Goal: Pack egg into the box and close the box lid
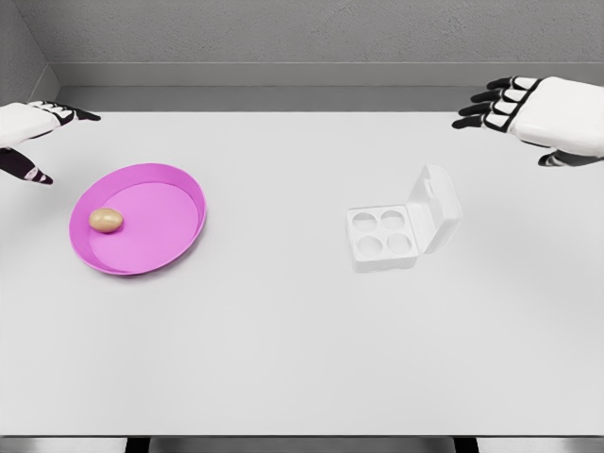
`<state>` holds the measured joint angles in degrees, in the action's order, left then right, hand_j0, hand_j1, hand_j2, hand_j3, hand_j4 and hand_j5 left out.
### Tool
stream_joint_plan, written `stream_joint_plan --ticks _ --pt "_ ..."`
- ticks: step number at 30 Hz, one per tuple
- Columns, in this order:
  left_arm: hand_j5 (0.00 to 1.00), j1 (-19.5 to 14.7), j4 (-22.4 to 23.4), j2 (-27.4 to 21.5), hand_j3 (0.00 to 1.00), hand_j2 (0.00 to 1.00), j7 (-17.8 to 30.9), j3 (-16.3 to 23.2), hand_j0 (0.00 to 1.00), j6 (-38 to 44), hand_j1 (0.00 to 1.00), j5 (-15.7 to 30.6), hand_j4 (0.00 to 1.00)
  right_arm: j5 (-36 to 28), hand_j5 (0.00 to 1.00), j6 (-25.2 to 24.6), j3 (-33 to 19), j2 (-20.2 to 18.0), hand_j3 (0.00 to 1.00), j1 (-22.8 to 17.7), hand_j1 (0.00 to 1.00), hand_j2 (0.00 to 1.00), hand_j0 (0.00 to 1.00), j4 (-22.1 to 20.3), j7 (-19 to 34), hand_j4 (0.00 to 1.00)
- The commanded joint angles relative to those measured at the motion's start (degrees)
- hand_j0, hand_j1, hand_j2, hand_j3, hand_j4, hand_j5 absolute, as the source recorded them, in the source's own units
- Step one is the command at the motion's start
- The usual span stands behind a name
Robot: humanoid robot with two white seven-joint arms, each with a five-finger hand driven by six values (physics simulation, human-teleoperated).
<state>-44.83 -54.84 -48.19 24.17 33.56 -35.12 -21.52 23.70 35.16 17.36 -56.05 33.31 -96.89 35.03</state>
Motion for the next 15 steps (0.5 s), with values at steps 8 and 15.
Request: stream_joint_plan --ticks 8,15 --pt "1.0 2.3 -6.4 0.0 1.0 1.0 -0.2 2.3 1.0 0.1 1.0 1.0 1.0 -0.6 1.0 -0.2 -0.7 -0.5 1.0 -0.5 1.0 1.0 1.0 2.6 0.0 1.0" --pt "1.0 2.8 -8.0 -0.2 1.0 1.0 -0.3 4.1 1.0 0.1 1.0 1.0 1.0 -0.4 1.0 -0.2 0.0 -1.8 1.0 -4.0 1.0 1.0 1.0 7.5 0.0 1.0"
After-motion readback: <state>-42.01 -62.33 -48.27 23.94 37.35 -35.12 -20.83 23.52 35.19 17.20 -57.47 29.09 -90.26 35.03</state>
